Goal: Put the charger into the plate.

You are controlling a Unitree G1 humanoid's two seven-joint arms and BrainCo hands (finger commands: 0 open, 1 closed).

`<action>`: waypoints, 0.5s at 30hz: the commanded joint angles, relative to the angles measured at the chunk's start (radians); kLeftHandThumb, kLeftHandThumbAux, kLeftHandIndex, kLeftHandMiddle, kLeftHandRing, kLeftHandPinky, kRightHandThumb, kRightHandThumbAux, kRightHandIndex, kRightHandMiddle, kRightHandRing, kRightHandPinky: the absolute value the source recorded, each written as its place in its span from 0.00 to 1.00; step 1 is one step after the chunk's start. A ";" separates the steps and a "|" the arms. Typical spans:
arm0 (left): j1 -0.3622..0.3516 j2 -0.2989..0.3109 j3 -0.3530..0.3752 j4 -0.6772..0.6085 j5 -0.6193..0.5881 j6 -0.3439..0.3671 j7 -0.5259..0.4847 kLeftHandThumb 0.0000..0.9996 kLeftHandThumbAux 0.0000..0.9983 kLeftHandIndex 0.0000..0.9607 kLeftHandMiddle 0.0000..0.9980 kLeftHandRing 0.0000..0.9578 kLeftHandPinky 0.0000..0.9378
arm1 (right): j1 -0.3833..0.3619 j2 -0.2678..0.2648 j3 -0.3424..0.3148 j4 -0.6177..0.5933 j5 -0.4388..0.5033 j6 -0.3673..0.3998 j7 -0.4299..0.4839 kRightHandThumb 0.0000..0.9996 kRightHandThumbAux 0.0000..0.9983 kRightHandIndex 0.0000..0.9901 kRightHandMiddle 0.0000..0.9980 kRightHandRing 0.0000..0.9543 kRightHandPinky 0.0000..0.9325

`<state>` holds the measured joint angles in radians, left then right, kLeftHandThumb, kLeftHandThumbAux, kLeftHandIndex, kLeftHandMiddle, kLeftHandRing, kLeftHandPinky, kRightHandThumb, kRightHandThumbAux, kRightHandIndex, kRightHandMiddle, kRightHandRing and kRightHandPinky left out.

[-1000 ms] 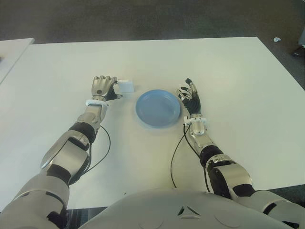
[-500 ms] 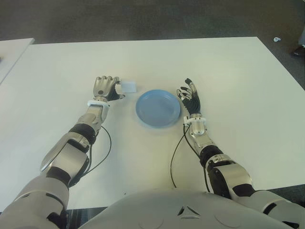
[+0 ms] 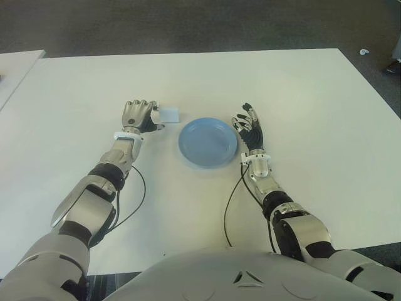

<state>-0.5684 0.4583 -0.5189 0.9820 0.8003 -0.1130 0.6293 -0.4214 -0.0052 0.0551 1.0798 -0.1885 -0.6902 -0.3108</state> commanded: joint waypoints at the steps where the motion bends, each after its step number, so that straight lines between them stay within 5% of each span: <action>1: 0.011 0.005 0.006 0.002 -0.009 -0.011 -0.020 0.72 0.70 0.46 0.85 0.87 0.88 | 0.113 0.026 0.004 0.106 0.000 0.083 0.018 0.00 0.59 0.00 0.13 0.25 0.31; 15: 0.008 0.003 0.016 -0.013 -0.009 -0.003 -0.029 0.74 0.70 0.46 0.85 0.88 0.90 | 0.106 0.025 -0.003 0.113 0.006 0.094 0.027 0.00 0.56 0.00 0.14 0.27 0.36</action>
<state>-0.5685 0.4587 -0.5106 0.9798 0.7997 -0.1216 0.6218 -0.4295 -0.0019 0.0529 1.0913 -0.1851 -0.6901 -0.2960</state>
